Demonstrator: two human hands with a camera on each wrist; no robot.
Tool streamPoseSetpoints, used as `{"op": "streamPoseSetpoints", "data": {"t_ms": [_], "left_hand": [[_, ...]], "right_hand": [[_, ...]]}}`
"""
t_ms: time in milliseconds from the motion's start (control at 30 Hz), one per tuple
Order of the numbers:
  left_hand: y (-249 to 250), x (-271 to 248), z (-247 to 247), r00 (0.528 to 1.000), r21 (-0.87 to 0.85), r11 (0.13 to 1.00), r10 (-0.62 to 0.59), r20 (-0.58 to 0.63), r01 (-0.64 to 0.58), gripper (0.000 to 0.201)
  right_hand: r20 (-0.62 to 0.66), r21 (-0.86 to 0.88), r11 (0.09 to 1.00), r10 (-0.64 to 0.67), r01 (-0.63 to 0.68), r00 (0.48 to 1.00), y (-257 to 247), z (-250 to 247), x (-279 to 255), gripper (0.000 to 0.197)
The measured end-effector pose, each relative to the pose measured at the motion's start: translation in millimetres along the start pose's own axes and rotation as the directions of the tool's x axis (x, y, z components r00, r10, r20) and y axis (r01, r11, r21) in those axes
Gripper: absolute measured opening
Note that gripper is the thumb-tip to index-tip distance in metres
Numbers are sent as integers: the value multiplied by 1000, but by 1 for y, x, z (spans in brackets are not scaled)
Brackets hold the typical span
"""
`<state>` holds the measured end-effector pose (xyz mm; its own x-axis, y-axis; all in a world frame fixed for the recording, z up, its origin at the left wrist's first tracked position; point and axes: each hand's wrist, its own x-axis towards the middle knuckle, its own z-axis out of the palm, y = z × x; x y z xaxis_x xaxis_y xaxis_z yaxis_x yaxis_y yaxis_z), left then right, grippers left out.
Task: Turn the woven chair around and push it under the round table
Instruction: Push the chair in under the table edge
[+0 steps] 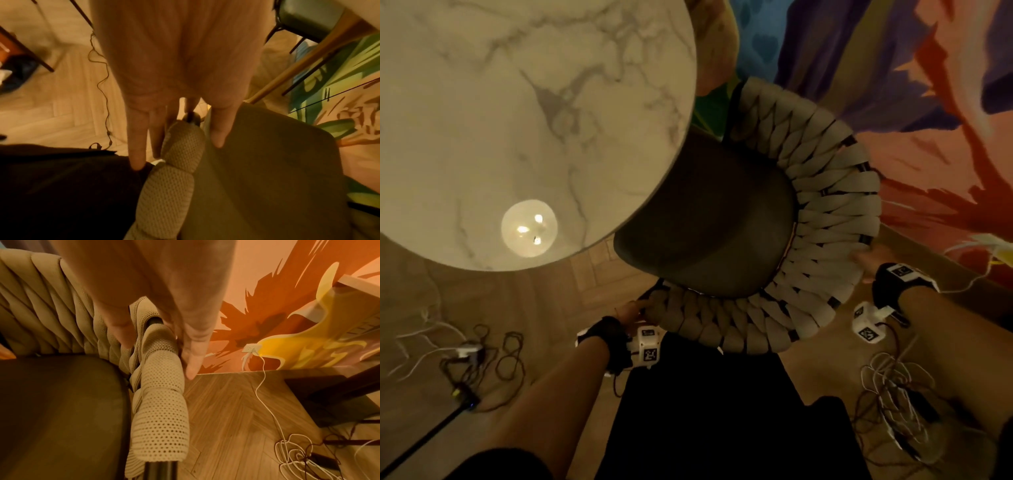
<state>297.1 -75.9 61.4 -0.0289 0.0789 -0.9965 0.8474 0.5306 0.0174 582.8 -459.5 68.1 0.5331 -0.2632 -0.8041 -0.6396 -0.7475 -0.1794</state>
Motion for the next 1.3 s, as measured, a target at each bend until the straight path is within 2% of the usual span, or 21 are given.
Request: {"op": "streamPoseSetpoints", "data": {"t_ms": [133, 300, 400, 500, 666, 800, 933, 1000, 1066, 1133, 1233, 1300], "left_hand": [[-2, 1, 17, 997, 17, 998, 60, -47, -59, 43], [3, -9, 22, 995, 11, 999, 46, -88, -46, 42], [6, -17, 28, 995, -39, 998, 46, -85, -49, 43], [7, -1, 23, 993, -24, 998, 54, -106, -57, 44], [8, 21, 12, 985, 133, 989, 89, -149, -70, 50], [13, 2, 19, 983, 118, 992, 67, -173, -47, 51], [8, 5, 20, 989, 12, 999, 32, -143, -30, 59], [10, -2, 28, 987, 12, 999, 40, -156, -39, 66], [11, -5, 33, 978, 67, 996, 78, -196, -66, 66], [11, -6, 34, 977, 89, 992, 106, -184, -91, 65], [20, 1, 30, 975, 86, 989, 135, -176, -121, 69], [29, -2, 27, 974, 126, 982, 159, -159, -140, 71]], "right_hand": [[-69, -85, 995, -55, 49, 996, 1, 4, 5, 61], [-108, -135, 980, -161, 146, 981, 20, 5, 8, 54], [-97, -127, 980, -167, 154, 981, 26, 2, 8, 59], [-69, -99, 988, -122, 115, 990, 36, -1, 4, 61], [-38, -22, 993, -119, 118, 992, 45, -8, 0, 60], [-55, 250, 968, -1, 15, 998, 68, 6, -5, 70], [171, 458, 873, 98, -167, 980, 105, 62, -22, 64], [194, 493, 849, 109, -193, 975, 118, 92, -29, 58], [103, 529, 837, 99, -139, 990, 123, 111, -29, 53], [55, 542, 834, 88, -104, 995, 120, 116, -28, 50], [85, 530, 839, 93, -124, 992, 123, 119, -9, 67], [134, 487, 859, 107, -159, 985, 137, 126, 22, 76]]}}
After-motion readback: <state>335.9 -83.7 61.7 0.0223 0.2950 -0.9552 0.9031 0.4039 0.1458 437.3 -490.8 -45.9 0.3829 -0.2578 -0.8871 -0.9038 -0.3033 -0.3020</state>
